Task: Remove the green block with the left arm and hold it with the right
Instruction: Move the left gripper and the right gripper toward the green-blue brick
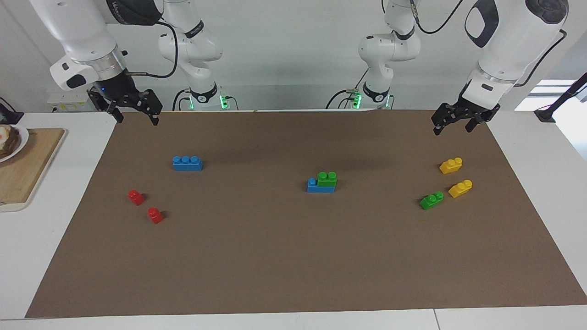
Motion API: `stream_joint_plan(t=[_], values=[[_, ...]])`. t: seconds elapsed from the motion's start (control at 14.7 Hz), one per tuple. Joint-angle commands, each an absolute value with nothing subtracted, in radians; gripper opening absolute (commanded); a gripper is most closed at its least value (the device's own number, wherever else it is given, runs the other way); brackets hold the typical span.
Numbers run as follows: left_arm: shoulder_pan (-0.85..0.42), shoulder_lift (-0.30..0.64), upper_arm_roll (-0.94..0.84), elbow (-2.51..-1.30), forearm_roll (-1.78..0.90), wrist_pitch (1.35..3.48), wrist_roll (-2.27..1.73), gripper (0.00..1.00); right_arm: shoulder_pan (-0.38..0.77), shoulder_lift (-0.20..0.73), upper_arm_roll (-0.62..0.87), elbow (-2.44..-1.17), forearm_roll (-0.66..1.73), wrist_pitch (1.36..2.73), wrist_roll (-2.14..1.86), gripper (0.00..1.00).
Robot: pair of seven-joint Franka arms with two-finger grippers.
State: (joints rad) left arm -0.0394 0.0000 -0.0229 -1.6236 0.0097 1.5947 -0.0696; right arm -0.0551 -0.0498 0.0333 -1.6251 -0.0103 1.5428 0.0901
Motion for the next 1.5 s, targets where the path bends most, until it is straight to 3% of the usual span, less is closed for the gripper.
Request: stream_joint_plan(t=[0.0,0.34,0.95,1.43], values=[[-0.044,0.014,-0.015,-1.594,0.014,1.569,-0.057,1.00,-0.063,-0.064,0.046,-1.641,-0.018,1.534,0.095,1.00],[-0.044,0.008,-0.018,-1.605,0.014,1.578,-0.071,1.00,-0.069,-0.064,0.046,-1.643,-0.014,1.543,0.139,1.00],[-0.051,-0.018,-0.025,-1.629,0.018,1.580,-0.246,1.00,-0.049,-0.063,0.052,-1.713,0.242,1.580,1.152,1.00],[-0.057,-0.064,-0.026,-1.730,-0.003,1.631,-0.354,1.00,0.055,-0.051,0.055,-1.831,0.397,1.716,1.465,1.00]])
